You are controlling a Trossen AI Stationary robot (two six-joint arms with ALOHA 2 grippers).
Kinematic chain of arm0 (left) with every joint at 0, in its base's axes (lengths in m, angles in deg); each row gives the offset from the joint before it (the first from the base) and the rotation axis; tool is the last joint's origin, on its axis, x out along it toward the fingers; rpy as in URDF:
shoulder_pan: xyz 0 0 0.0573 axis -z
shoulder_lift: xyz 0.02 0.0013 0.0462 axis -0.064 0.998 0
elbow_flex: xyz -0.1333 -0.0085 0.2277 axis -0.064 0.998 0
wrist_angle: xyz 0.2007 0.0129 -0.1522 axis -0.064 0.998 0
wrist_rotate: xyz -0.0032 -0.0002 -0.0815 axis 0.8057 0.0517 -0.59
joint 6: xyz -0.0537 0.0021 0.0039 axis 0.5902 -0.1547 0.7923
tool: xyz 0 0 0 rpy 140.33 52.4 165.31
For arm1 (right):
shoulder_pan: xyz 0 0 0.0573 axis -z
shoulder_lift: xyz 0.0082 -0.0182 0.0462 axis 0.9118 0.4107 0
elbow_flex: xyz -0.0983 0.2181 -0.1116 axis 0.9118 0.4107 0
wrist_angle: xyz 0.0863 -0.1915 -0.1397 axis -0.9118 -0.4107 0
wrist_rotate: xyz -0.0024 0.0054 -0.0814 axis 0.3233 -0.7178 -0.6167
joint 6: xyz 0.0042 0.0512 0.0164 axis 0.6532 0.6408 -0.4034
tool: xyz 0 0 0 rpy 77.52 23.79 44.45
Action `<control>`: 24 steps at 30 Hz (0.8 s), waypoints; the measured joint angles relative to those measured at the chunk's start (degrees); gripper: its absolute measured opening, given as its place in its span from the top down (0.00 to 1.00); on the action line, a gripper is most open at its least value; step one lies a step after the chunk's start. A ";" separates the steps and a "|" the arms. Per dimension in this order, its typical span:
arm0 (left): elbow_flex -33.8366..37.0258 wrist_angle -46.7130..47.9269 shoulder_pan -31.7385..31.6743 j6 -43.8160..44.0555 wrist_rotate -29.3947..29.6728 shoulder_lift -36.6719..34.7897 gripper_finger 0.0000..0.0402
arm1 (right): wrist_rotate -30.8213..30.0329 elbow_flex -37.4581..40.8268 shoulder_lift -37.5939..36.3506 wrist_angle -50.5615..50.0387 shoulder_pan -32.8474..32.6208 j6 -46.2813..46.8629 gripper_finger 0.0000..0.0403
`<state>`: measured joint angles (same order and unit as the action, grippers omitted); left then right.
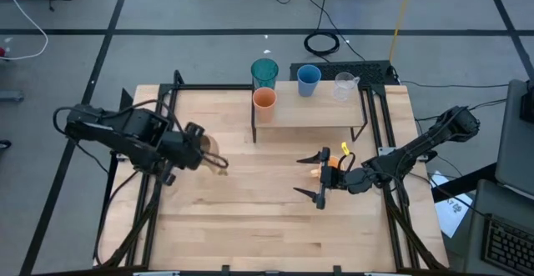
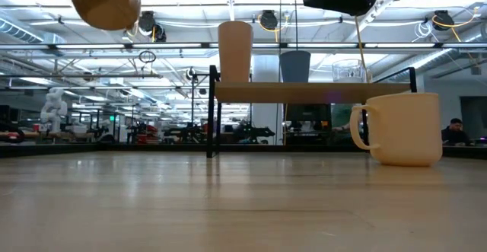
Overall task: Stack small to large cups/mugs on shelf
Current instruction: Put the wooden mug on the shelf
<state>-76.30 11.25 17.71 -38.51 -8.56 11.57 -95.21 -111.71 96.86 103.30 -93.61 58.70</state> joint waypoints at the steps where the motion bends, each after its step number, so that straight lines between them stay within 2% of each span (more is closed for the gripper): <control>1: 0.02 -0.17 0.62 -3.05 0.05 0.08 0.95 | 0.00 0.00 0.00 0.32 0.01 0.02 0.03; 6: 0.02 -2.47 3.39 -18.69 0.71 -0.10 0.95 | 0.00 0.00 0.00 0.33 0.00 0.04 0.03; 10: 0.02 -5.31 5.62 -26.32 3.66 -0.09 0.95 | 0.00 0.00 0.00 0.33 0.00 0.04 0.03; 19: 0.02 -8.95 9.40 -34.62 9.74 -0.09 0.95 | 0.00 0.00 0.00 1.53 0.00 0.04 0.03; 24: 0.02 -10.80 11.07 -36.93 11.05 -0.09 0.95 | 0.00 0.00 0.00 1.59 0.01 0.04 0.03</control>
<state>-76.28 0.45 28.79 -75.44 2.50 11.48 -95.21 -111.71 96.86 104.89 -93.60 58.73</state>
